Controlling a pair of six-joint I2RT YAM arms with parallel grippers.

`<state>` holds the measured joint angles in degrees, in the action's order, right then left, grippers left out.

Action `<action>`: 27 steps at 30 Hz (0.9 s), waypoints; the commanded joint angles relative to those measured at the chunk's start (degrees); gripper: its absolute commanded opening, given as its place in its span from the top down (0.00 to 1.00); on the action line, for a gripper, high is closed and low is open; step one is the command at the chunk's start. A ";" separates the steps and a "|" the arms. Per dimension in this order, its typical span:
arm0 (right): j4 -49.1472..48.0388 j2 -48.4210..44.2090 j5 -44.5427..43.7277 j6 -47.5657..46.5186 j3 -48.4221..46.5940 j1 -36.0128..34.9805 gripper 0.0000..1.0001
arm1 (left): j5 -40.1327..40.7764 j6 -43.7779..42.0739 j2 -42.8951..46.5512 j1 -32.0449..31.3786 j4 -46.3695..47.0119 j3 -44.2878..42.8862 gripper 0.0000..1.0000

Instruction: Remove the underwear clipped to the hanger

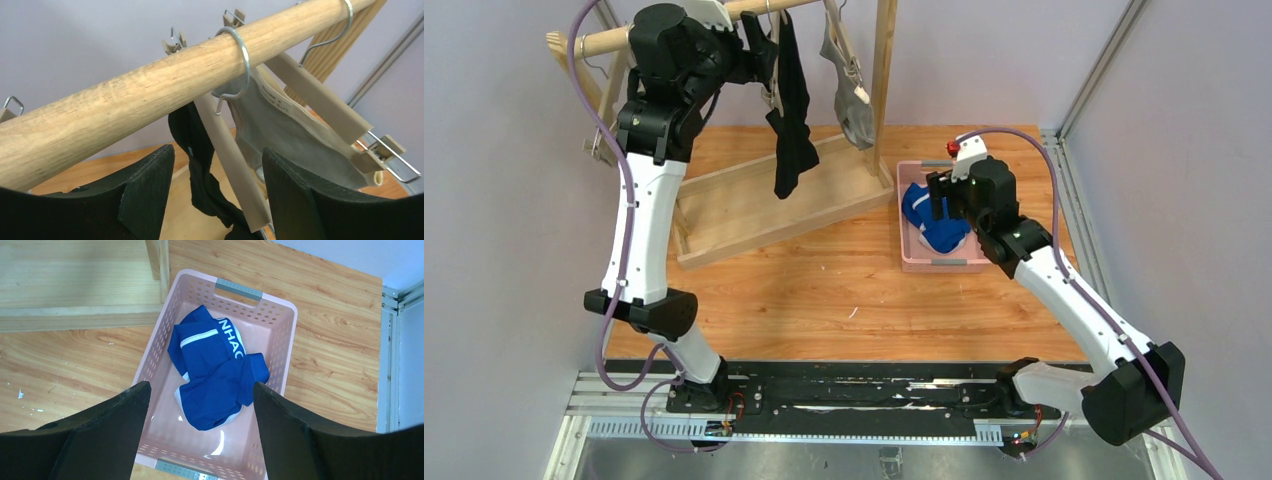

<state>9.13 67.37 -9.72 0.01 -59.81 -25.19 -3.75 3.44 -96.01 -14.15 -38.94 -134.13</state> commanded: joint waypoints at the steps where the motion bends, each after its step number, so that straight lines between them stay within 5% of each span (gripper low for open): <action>1: 0.67 -1.30 -2.20 0.37 1.01 -1.81 0.24 | -1.79 1.12 2.32 -1.01 5.09 1.16 0.27; 12: 0.63 -0.58 -3.35 -0.30 1.15 -3.17 0.23 | 1.13 -1.00 3.25 -2.28 5.46 6.32 0.30; 27: -0.71 -1.36 -4.05 -0.92 2.91 -3.53 0.22 | 3.10 -2.37 3.65 -2.37 6.78 10.24 0.49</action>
<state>9.30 67.07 -12.27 -0.08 -58.08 -27.79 -1.52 2.07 -94.00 -15.99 -34.33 -124.84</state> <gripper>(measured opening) 0.777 0.531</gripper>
